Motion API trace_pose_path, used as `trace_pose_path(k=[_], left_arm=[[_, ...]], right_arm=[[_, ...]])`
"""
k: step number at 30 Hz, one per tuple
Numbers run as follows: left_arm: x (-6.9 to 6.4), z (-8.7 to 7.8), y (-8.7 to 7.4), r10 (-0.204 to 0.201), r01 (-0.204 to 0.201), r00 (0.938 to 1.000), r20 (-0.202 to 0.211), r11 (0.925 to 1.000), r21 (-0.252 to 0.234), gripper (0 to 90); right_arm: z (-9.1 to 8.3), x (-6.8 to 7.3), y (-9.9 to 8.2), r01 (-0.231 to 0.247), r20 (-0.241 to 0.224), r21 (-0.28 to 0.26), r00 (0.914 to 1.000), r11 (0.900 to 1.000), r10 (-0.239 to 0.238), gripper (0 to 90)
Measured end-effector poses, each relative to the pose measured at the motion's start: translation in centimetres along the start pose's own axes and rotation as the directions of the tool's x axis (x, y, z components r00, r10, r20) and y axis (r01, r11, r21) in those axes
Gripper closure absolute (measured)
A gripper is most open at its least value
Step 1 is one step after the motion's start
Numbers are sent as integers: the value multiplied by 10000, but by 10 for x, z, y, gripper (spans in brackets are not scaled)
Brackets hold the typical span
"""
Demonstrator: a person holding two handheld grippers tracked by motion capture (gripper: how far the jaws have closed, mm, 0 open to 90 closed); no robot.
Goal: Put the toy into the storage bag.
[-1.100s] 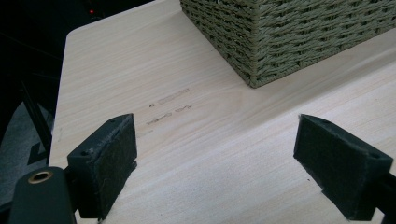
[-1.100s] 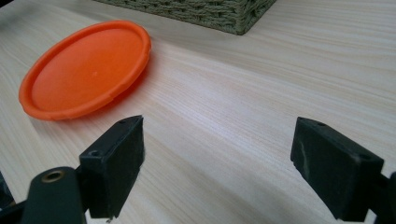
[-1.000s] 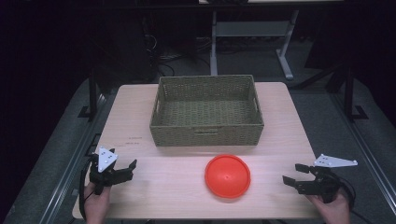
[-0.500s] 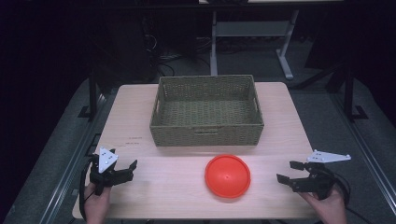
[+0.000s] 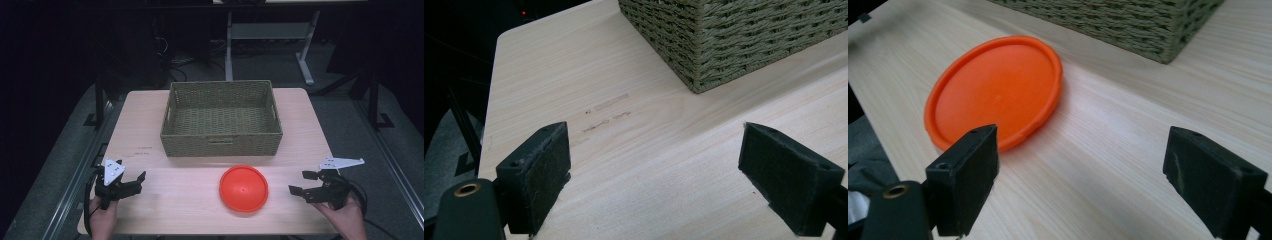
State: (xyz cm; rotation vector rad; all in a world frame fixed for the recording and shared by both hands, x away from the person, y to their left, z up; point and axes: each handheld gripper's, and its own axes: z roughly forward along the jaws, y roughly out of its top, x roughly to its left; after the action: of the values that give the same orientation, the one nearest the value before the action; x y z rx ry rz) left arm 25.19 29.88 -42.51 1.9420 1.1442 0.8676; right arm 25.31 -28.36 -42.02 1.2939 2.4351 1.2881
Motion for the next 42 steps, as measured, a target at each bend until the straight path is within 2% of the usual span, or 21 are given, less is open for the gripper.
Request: trace_pose_path(k=[6,14,29,42], left_arm=[[-2,0,1,126,-126,9999,-46,9999,-30,129],[-1,-1,1,64,-64,9999,-100,9999,-82,128],[-2,1,1,174,-174,9998,-58,9998,-24,128],[-3,1,2,210,-210,9998,-29,9998,-50,128]], right_arm=[[4,6,12,120,-57,275,9999,9995,-118,142],[12,12,24,301,-140,613,9995,9977,-293,142],[30,26,49,689,-556,874,9964,9938,-642,143],[55,33,56,907,-717,1484,9941,9848,-808,146]])
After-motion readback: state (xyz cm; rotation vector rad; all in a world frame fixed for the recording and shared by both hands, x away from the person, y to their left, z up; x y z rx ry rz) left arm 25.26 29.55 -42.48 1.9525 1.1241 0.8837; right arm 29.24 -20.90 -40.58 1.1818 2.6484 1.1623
